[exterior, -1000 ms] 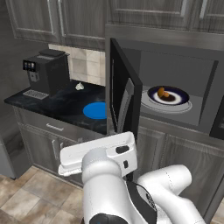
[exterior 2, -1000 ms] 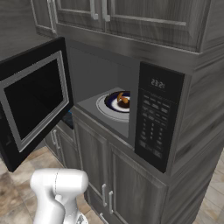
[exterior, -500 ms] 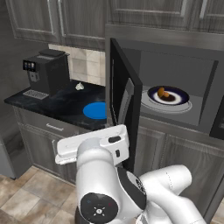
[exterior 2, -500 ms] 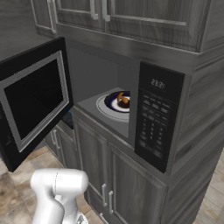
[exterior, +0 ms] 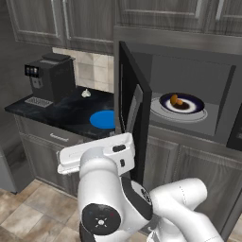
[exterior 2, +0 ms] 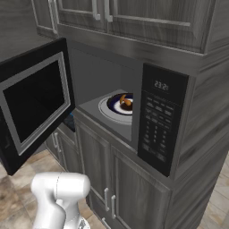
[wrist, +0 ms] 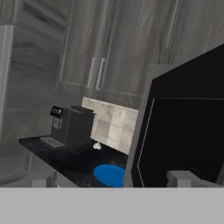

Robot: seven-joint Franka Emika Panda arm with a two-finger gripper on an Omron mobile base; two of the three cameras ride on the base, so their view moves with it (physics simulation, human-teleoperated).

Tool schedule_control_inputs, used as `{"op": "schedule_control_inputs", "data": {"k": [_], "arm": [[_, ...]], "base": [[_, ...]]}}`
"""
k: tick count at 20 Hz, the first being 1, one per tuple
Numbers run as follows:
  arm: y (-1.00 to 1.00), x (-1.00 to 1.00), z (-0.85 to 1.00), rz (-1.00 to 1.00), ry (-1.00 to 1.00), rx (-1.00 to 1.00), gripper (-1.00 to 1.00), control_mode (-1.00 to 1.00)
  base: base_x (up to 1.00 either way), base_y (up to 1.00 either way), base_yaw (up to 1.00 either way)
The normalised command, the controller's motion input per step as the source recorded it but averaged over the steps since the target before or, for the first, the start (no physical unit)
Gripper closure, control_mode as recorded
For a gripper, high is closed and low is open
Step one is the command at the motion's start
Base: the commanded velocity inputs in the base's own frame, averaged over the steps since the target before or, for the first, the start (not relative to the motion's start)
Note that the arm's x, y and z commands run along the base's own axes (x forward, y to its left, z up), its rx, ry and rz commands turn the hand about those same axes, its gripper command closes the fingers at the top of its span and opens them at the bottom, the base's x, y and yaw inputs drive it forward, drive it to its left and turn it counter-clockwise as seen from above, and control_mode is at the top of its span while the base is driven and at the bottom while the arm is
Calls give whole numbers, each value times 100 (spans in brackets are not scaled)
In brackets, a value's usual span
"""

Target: Pick the mushroom from the counter and place it in the microwave. Then turn on the microwave.

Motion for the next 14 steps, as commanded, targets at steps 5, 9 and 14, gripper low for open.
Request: {"op": "schedule_control_inputs", "data": {"k": [5,9,14], "arm": [[-2,20,-8,0,0,0,-100,-100],[-19,29,0,0,0,0,-100,-100],[-36,34,0,-1,0,0,-100,-100]], "base": [[0,0,0],[0,0,0],[0,0,0]]}}
